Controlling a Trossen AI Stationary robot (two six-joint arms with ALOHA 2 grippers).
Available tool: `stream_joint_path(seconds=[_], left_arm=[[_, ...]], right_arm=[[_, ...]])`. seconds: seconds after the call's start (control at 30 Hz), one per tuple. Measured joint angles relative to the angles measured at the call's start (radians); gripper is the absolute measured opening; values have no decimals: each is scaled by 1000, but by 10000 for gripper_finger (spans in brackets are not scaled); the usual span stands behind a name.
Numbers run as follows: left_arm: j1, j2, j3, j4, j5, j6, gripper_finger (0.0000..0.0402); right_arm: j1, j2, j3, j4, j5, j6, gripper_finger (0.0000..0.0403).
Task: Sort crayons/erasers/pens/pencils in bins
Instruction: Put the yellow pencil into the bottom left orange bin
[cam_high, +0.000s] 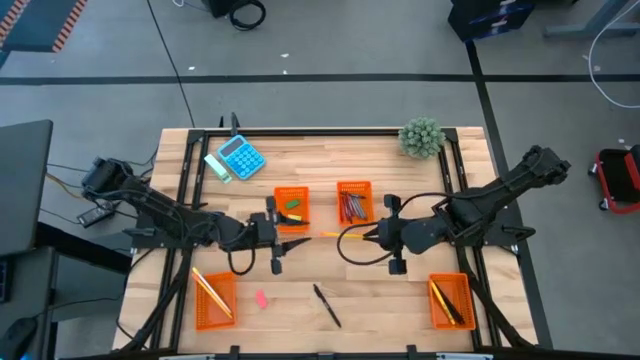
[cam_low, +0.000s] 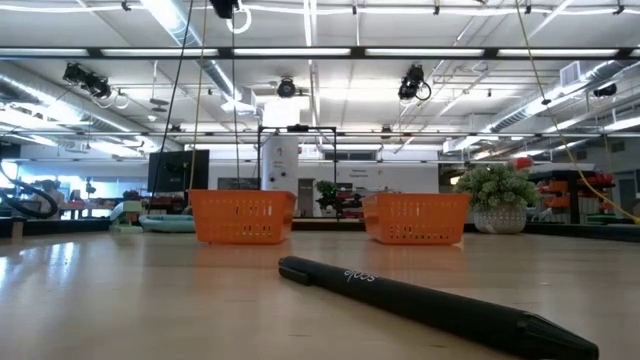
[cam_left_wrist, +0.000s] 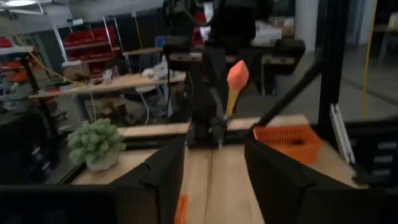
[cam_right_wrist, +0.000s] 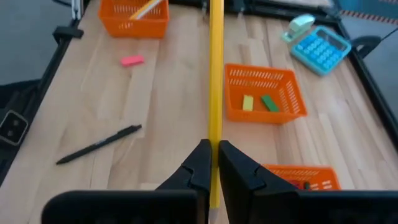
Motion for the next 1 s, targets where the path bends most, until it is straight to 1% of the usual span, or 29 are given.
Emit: stream_joint_path(seconds=[0.1, 0.2, 0.33, 0.43, 0.57, 0.73, 0.87, 1.0], left_arm=[[24, 44, 0, 68, 38, 4, 196], [53, 89, 0, 185, 71, 20, 205], [88, 144, 0, 320, 180, 15, 208], [100, 176, 0, 404, 213, -5, 203], [115, 224, 0, 460, 218, -6, 196], [134, 267, 0, 524, 254, -11, 193], [144, 275, 0, 537, 256, -27, 188], [144, 275, 0, 536, 255, -26, 169]], right_arm=[[0, -9, 0, 46, 1, -39, 31], [0, -13, 0, 64, 1, -62, 31], [0, -13, 0, 67, 1, -72, 31], [0, -13, 0, 68, 1, -74, 31], [0, -13, 0, 64, 1, -74, 31], [-2, -13, 0, 61, 1, -76, 31], [-2, -13, 0, 61, 1, -75, 31], [-2, -13, 0, 47, 1, -70, 31]])
